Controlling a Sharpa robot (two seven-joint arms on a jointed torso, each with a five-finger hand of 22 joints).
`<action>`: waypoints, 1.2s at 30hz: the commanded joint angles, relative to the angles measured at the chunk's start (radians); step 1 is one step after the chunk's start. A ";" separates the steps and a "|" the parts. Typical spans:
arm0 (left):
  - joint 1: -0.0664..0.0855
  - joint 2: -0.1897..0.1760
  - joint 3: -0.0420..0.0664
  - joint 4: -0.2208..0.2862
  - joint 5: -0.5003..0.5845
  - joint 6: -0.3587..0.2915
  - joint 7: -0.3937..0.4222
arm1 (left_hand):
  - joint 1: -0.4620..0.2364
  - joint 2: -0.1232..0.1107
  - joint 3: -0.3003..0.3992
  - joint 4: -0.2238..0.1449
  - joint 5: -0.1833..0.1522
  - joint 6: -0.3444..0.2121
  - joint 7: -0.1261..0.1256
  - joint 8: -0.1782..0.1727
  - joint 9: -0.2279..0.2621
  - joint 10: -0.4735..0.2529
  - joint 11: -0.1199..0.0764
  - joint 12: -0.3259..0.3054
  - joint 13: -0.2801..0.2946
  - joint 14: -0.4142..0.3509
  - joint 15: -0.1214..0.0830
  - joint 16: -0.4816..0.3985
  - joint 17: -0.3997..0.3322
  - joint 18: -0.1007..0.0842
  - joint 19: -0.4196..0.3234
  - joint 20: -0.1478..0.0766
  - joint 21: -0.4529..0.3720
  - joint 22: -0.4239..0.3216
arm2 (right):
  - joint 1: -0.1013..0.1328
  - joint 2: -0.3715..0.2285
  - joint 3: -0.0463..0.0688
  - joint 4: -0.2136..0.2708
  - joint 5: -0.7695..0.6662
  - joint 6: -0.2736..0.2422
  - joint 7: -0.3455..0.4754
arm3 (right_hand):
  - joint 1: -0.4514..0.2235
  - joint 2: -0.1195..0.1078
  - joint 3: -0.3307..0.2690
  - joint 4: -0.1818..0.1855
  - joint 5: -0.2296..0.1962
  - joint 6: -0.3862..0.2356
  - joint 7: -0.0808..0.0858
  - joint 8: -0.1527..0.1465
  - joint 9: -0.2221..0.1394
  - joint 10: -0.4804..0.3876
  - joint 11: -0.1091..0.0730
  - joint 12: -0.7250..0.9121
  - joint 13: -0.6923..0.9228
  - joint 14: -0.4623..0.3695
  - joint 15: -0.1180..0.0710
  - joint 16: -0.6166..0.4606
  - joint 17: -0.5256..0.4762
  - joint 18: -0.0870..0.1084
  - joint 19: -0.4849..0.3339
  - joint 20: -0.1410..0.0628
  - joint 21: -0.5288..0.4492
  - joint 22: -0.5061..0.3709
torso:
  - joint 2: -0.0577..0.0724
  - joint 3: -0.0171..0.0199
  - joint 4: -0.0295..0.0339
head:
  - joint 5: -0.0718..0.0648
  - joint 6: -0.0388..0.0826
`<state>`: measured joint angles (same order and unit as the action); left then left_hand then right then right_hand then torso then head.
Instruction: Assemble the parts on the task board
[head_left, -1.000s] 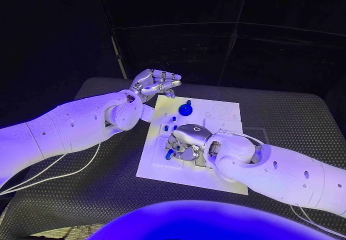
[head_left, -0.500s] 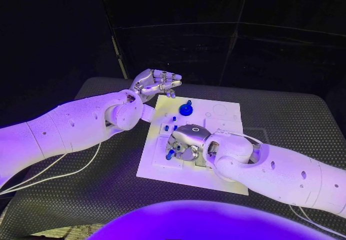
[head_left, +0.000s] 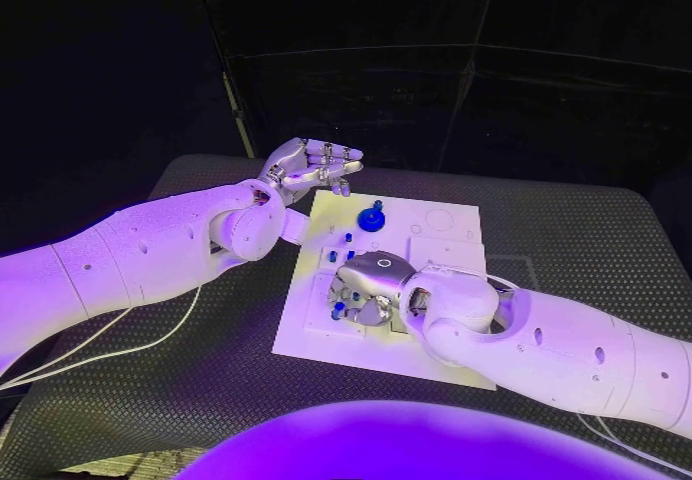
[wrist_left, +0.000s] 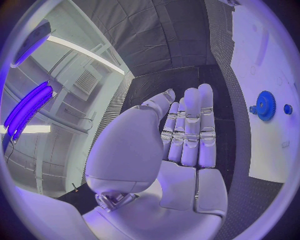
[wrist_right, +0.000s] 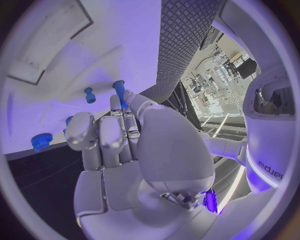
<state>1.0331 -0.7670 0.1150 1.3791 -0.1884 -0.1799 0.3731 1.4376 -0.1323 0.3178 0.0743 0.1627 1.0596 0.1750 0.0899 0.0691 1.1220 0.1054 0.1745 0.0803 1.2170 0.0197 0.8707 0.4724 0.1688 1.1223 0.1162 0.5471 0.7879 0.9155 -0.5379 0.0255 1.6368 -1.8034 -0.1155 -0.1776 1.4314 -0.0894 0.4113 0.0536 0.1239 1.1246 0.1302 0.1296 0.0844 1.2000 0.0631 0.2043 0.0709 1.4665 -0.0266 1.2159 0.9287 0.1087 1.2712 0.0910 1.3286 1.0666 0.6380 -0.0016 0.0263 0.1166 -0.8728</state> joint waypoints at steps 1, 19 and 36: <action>0.002 0.001 0.001 0.002 0.004 0.010 0.007 | 0.001 0.004 -0.006 0.001 -0.004 -0.008 -0.002 -0.003 0.000 -0.005 0.000 0.007 -0.001 -0.008 0.001 -0.006 -0.001 0.013 -0.002 0.005 -0.005 -0.001 | -0.003 -0.001 -0.009 -0.001 -0.025 0.019 -0.011 | -0.024 -0.004 -0.006 0.006 0.014 -0.019 0.013 -0.016 -0.012 -0.035 0.010 -0.024 -0.006 0.004 0.017 -0.012 -0.016 -0.002 -0.019 0.002 -0.013 -0.022 | -0.001 -0.0003 0.0000 | 0.001 0.000; 0.002 -0.002 0.001 0.003 0.004 0.012 0.005 | 0.001 0.004 -0.006 0.001 -0.004 -0.008 -0.002 -0.003 0.000 -0.005 0.000 0.007 -0.001 -0.008 0.001 -0.006 -0.001 0.013 -0.002 0.005 -0.005 -0.001 | -0.006 -0.020 -0.015 0.016 -0.006 -0.168 0.008 | -0.074 -0.065 -0.075 0.014 0.052 -0.157 0.035 -0.068 -0.020 -0.158 0.042 -0.066 -0.006 -0.013 0.045 -0.031 -0.056 0.016 -0.078 0.034 -0.062 -0.106 | 0.000 0.0006 0.0001 | 0.000 0.000; 0.001 -0.019 0.001 0.005 0.004 0.012 0.003 | 0.001 0.004 -0.006 0.001 -0.004 -0.008 -0.002 -0.003 0.000 -0.005 0.000 0.007 -0.001 -0.008 0.001 -0.006 -0.001 0.013 -0.002 0.005 -0.005 -0.001 | -0.008 -0.364 0.036 0.185 0.428 -0.345 0.063 | -0.136 -0.043 -0.306 0.090 0.122 -0.140 0.032 -0.025 -0.002 -0.004 0.018 0.112 0.043 0.012 0.029 0.020 0.010 0.000 -0.011 0.024 -0.022 -0.027 | -0.006 -0.0026 -0.0143 | -0.064 0.000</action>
<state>1.0330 -0.7864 0.1149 1.3817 -0.1884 -0.1771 0.3718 1.4376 -0.1323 0.3178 0.0743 0.1627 1.0596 0.1750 0.0899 0.0691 1.1220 0.1054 0.1745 0.0803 1.2170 0.0197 0.8707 0.4725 0.1688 1.1223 0.1162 0.5471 0.7881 0.9065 -0.8835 0.0595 1.8100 -1.5767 -0.3905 -0.1274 1.2944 -0.1440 0.1128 0.1370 0.2367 0.9720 0.1678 0.0960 0.0798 1.1614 0.0888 0.2942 0.1042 1.4635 0.0088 1.2216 0.9170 0.1246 1.2433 0.1180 1.2917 1.0155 0.6345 -0.0022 0.0198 0.0679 -0.8728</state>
